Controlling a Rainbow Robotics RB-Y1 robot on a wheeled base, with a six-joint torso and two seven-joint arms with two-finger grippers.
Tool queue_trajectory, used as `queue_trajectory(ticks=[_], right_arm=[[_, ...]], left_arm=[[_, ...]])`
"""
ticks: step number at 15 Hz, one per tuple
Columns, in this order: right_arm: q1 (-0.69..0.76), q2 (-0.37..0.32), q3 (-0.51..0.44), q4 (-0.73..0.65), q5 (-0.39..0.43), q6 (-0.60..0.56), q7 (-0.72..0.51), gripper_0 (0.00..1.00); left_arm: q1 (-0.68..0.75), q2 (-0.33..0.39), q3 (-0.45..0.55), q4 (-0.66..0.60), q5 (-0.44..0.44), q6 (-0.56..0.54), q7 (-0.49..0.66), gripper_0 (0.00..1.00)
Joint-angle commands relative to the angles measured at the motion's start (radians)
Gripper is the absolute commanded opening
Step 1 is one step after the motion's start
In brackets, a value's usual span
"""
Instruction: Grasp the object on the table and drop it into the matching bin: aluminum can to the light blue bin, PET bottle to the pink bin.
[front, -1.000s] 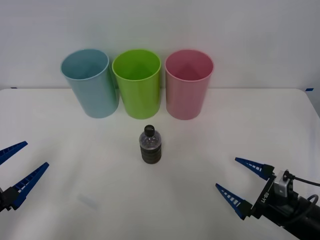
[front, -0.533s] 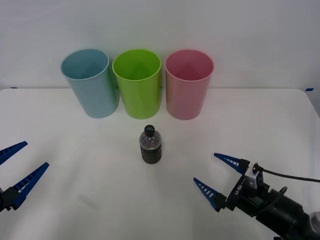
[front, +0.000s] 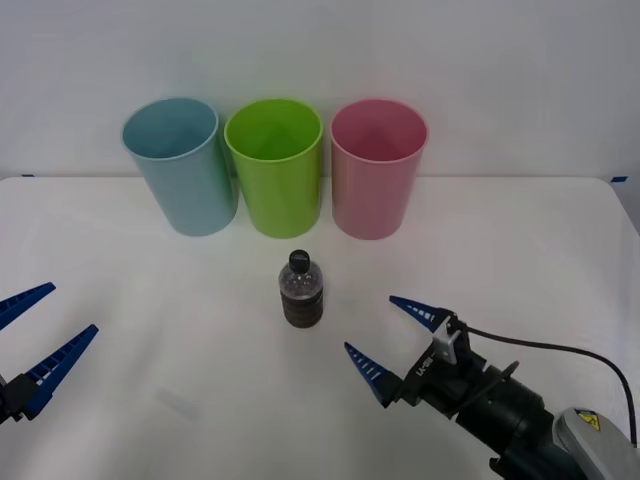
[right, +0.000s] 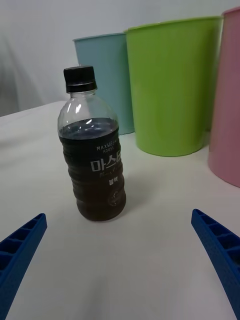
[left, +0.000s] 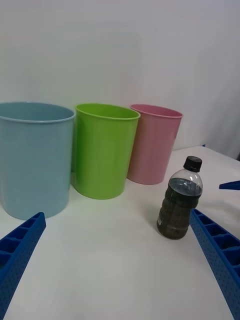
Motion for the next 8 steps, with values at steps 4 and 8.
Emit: queue_trajectory(ticks=[4,8], right_arm=[[-0.06,0.031,0.098,0.0,0.02,0.145,0.005,1.0],[-0.109,0.041,0.153,0.017,0.03,0.214,-0.001,1.0]], left_arm=[[0.0,0.0,0.0,0.0,0.0,0.0,0.0,1.0],[0.0,0.0,0.0,0.0,0.0,0.0,0.0,1.0]])
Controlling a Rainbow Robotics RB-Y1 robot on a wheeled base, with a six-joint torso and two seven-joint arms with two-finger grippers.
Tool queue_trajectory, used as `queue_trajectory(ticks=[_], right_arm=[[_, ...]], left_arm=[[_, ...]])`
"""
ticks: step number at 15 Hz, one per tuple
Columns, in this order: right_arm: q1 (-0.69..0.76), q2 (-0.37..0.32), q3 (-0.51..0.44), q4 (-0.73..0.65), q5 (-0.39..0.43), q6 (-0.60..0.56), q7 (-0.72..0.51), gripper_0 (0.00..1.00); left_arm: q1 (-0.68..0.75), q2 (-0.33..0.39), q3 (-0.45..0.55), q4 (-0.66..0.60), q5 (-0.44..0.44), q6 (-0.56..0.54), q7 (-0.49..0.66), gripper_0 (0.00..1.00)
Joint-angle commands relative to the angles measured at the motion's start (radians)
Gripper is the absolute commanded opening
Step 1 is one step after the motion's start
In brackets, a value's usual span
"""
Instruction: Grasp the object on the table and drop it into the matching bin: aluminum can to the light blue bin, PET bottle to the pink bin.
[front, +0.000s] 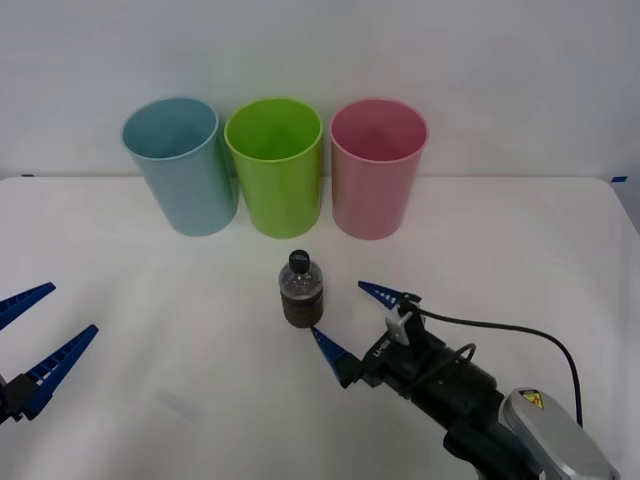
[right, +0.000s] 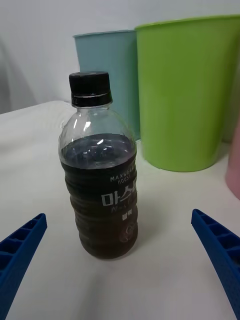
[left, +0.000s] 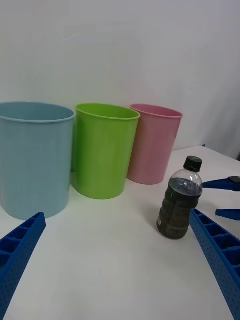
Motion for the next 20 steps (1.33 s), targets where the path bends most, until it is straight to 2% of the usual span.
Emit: queue_trajectory(ticks=[1,10,15,20], right_arm=[[-0.051,0.011,0.03,0.05,0.001,0.023,-0.002,1.0],[-0.219,0.114,0.025,0.263,0.026,0.041,0.011,1.0],[-0.258,0.151,0.03,0.303,0.033,0.065,0.011,1.0],[-0.262,0.153,0.038,0.303,0.033,0.078,0.011,1.0]], left_arm=[[0.0,0.0,0.0,0.0,0.0,0.0,0.0,1.0],[0.0,0.0,0.0,0.0,0.0,0.0,0.0,1.0],[0.0,0.0,0.0,0.0,0.0,0.0,0.0,1.0],[0.0,0.0,0.0,0.0,0.0,0.0,0.0,1.0]])
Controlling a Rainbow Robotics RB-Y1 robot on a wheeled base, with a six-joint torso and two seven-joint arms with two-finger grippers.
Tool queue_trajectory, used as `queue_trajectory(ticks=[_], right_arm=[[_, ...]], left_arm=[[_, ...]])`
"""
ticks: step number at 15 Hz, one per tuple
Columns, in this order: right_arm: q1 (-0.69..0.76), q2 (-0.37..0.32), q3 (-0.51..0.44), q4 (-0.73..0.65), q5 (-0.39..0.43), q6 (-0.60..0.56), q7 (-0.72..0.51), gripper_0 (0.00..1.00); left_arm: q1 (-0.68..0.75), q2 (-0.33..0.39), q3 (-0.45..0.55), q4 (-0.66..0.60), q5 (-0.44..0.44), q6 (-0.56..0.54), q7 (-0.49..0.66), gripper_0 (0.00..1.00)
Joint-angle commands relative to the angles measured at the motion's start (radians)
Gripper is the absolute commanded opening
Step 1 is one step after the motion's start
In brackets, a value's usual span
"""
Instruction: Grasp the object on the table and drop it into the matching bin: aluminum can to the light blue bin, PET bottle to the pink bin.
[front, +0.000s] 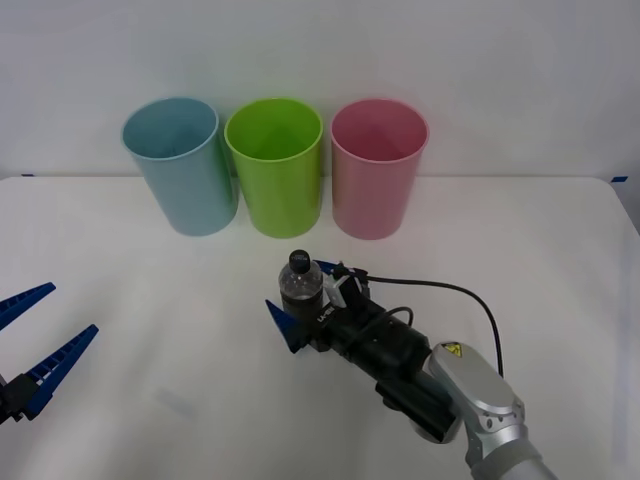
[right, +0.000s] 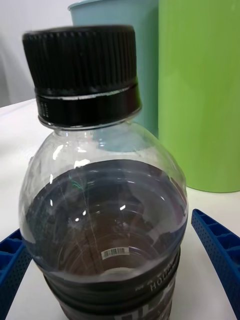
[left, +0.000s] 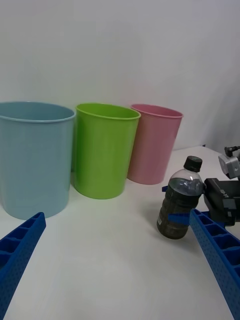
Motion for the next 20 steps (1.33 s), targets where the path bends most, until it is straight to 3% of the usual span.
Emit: queue_trajectory(ticks=[1,2,3,4,5,11,15,20], right_arm=[[-0.002,0.0,0.002,-0.001,0.0,0.002,0.0,1.0],[-0.002,0.0,0.002,-0.001,0.0,0.002,0.0,1.0],[-0.003,0.0,0.002,-0.001,0.0,0.002,0.0,0.82],[-0.003,0.0,0.002,-0.001,0.0,0.003,-0.003,0.11],[-0.003,0.0,0.0,-0.001,0.0,0.007,-0.002,0.0],[-0.005,-0.003,0.0,-0.004,0.0,0.003,-0.008,0.0],[0.006,-0.054,0.002,-0.047,-0.032,-0.024,-0.018,0.0],[0.12,-0.161,0.003,-0.265,-0.035,-0.004,-0.118,0.0]], left_arm=[[0.0,0.0,0.0,0.0,0.0,0.0,0.0,1.0],[0.0,0.0,0.0,0.0,0.0,0.0,0.0,1.0],[0.0,0.0,0.0,0.0,0.0,0.0,0.0,1.0],[0.0,0.0,0.0,0.0,0.0,0.0,0.0,1.0],[0.0,0.0,0.0,0.0,0.0,0.0,0.0,1.0],[0.0,0.0,0.0,0.0,0.0,0.0,0.0,1.0],[0.0,0.0,0.0,0.0,0.0,0.0,0.0,1.0],[0.0,0.0,0.0,0.0,0.0,0.0,0.0,1.0]])
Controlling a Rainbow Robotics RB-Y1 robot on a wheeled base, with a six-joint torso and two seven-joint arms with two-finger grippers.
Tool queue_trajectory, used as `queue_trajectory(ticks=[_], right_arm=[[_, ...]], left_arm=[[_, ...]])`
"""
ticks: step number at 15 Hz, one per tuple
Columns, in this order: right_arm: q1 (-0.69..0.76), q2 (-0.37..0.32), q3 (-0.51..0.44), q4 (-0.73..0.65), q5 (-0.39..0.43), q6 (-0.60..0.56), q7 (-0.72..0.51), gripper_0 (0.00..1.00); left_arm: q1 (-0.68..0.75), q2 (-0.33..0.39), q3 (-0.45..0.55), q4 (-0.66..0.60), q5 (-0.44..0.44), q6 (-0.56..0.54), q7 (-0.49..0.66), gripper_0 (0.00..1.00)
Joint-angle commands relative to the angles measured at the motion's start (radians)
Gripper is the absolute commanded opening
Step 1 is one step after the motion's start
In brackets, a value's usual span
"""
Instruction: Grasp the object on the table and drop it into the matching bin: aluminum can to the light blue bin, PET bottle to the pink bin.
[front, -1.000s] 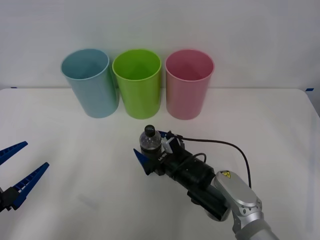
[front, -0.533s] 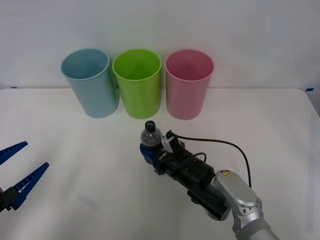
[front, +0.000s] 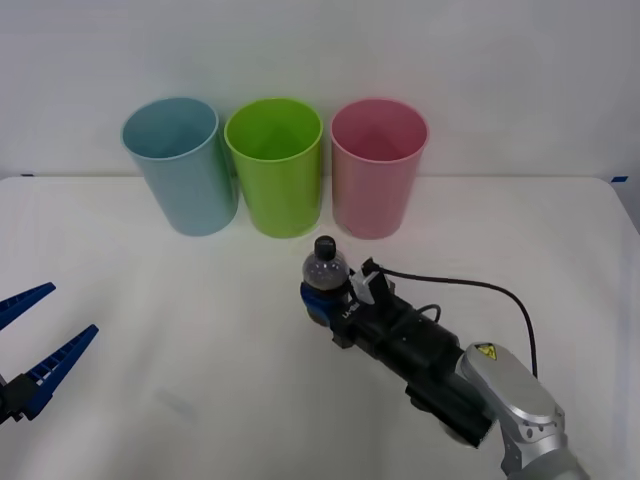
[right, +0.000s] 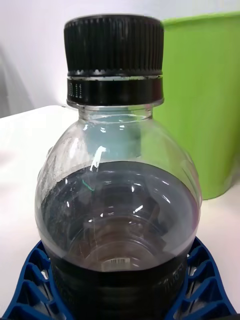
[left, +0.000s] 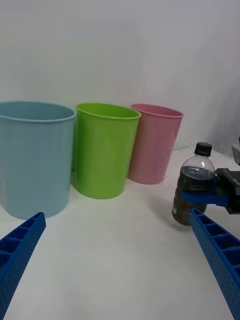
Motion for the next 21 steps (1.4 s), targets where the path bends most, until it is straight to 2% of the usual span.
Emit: queue_trajectory(ticks=[1,7,11,16,21], right_arm=[[0.066,-0.07,-0.003,-0.141,-0.005,0.005,-0.095,0.0],[0.189,-0.202,-0.096,-0.44,-0.009,-0.01,-0.263,0.0],[0.187,-0.271,-0.168,-0.554,-0.016,-0.024,-0.435,0.0],[0.104,-0.3,-0.256,-0.58,-0.016,-0.021,-0.596,0.0],[-0.015,-0.305,-0.264,-0.516,-0.003,0.062,-0.605,0.0]], left_arm=[[0.0,0.0,0.0,0.0,0.0,0.0,0.0,1.0],[0.0,0.0,0.0,0.0,0.0,0.0,0.0,1.0],[0.0,0.0,0.0,0.0,0.0,0.0,0.0,1.0],[0.0,0.0,0.0,0.0,0.0,0.0,0.0,1.0],[0.0,0.0,0.0,0.0,0.0,0.0,0.0,1.0]])
